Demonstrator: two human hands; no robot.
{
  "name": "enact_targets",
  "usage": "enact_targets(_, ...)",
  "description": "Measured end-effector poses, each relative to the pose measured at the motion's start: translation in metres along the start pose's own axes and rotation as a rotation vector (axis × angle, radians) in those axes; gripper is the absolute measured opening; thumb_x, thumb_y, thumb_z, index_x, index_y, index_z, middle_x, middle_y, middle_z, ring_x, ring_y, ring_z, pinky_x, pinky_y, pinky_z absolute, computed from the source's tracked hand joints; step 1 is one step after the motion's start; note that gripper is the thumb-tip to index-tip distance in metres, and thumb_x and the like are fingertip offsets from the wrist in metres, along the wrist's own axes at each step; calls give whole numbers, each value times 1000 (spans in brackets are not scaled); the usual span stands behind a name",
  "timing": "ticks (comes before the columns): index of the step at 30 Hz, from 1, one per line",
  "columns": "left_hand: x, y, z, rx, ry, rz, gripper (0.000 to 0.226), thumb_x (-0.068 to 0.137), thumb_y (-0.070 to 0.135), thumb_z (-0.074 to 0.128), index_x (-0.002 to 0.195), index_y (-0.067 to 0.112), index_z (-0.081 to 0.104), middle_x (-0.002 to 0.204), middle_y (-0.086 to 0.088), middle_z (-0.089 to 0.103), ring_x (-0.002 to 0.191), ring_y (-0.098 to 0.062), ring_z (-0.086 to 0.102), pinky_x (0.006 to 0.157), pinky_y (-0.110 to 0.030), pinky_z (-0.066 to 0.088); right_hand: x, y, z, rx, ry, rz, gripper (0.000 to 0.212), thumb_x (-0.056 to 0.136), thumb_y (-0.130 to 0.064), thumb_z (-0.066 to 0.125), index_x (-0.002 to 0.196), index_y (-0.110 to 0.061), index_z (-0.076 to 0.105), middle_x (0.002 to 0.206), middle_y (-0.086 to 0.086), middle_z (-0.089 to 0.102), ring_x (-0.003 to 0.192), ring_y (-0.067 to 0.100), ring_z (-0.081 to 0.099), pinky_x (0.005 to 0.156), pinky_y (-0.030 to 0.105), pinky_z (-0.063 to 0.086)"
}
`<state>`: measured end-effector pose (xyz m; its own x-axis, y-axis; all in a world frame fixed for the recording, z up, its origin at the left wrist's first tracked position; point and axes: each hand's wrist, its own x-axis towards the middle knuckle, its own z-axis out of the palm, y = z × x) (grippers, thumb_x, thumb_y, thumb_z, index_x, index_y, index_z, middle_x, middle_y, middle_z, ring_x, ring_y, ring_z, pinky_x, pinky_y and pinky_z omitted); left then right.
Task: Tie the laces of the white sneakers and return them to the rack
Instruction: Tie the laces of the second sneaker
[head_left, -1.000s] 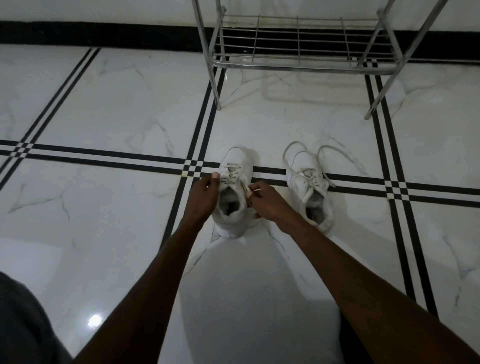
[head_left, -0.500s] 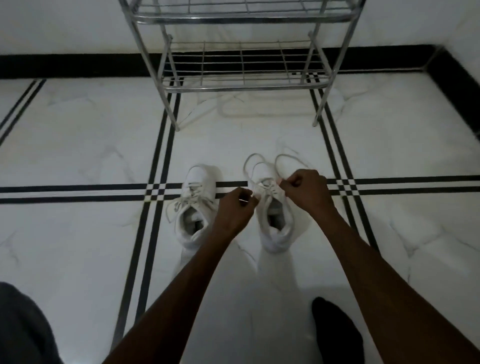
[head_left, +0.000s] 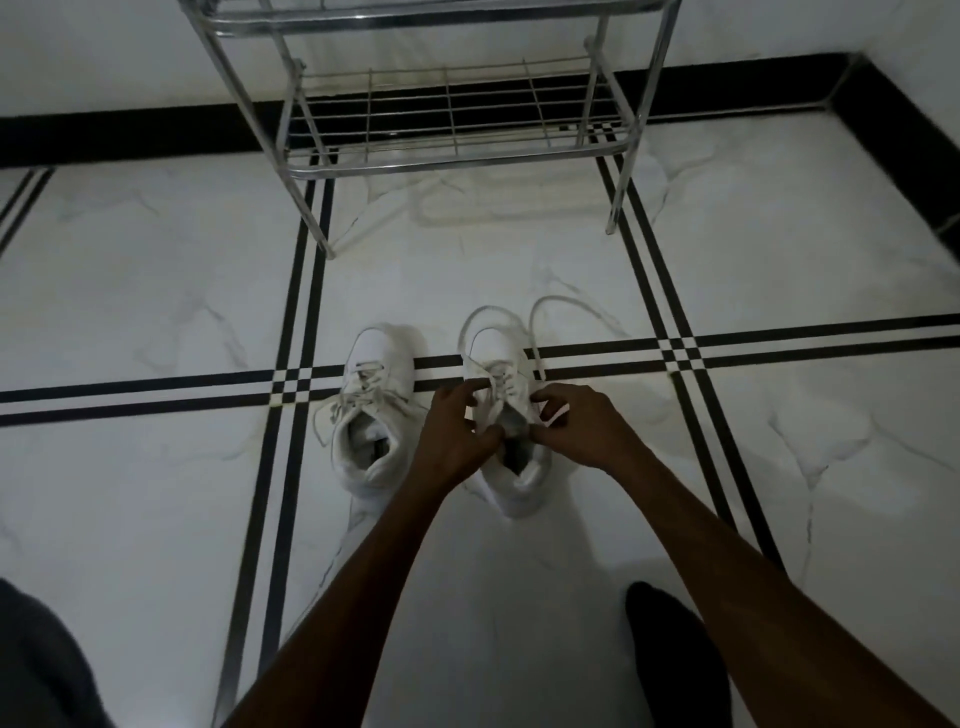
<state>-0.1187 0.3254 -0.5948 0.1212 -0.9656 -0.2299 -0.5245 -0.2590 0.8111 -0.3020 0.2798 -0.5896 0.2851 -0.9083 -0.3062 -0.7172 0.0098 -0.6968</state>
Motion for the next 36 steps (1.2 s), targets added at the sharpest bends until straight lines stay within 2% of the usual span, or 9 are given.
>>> enact_targets(3,-1,0,-3,-80,52,-39,46,81,41,76,121,20,70,115,-5,60,105,-19,64,81,-31,57,2,-11,5,228,15,73,42,81,-43,76,118,-22,69,105,-3,72,95,10,66,82,30,56)
enact_targets(7,6,5,-3,-140,123,-47,25,85,30,79,101,11,76,102,-8,72,92,-24,71,78,-38,61,10,-28,7,468,23,169,25,87,-33,73,107,-18,73,99,-3,70,87,7,62,69,21,50)
enact_targets(12,6,5,-1,-50,203,-10,12,84,21,76,84,10,70,84,-3,74,82,-20,71,80,-46,59,19,-31,15,236,116,88,20,88,-25,72,100,-10,67,98,4,70,91,18,65,83,34,54)
enact_targets(18,4,6,-1,179,227,127,1,93,5,58,94,5,59,82,-6,71,74,-20,65,64,-35,47,17,-27,18,82,248,-28,13,93,-16,63,87,-11,53,84,9,68,77,26,67,69,50,58)
enact_targets(22,5,4,-1,207,269,105,5,95,7,58,97,2,59,82,-13,70,70,-26,62,61,-33,38,17,-25,27,64,269,3,11,94,-19,61,88,-16,53,90,12,68,83,29,66,68,47,58)
enact_targets(25,8,0,-1,92,223,77,7,94,11,61,91,5,59,84,-13,72,78,-30,68,70,-45,53,19,-27,24,155,211,57,10,95,-21,61,92,-14,56,95,7,69,83,20,63,65,27,52)
enact_targets(30,9,5,-18,-340,103,-35,33,96,41,63,89,10,69,92,-16,76,92,-32,72,90,-56,57,19,-45,9,488,134,39,15,94,-24,64,103,-13,70,94,4,76,83,13,72,66,27,56)
enact_targets(32,10,14,-30,-405,132,28,31,97,41,62,87,13,72,92,-13,77,93,-27,74,91,-54,58,19,-54,3,427,84,-30,17,94,-23,65,105,-17,75,89,1,77,76,7,73,61,19,53)
enact_targets(36,16,37,-49,-319,177,187,30,98,34,63,93,8,77,94,-5,79,90,-19,74,78,-38,60,16,-70,-7,151,-238,-125,21,95,-16,60,109,-14,75,97,5,77,85,13,71,75,24,56)
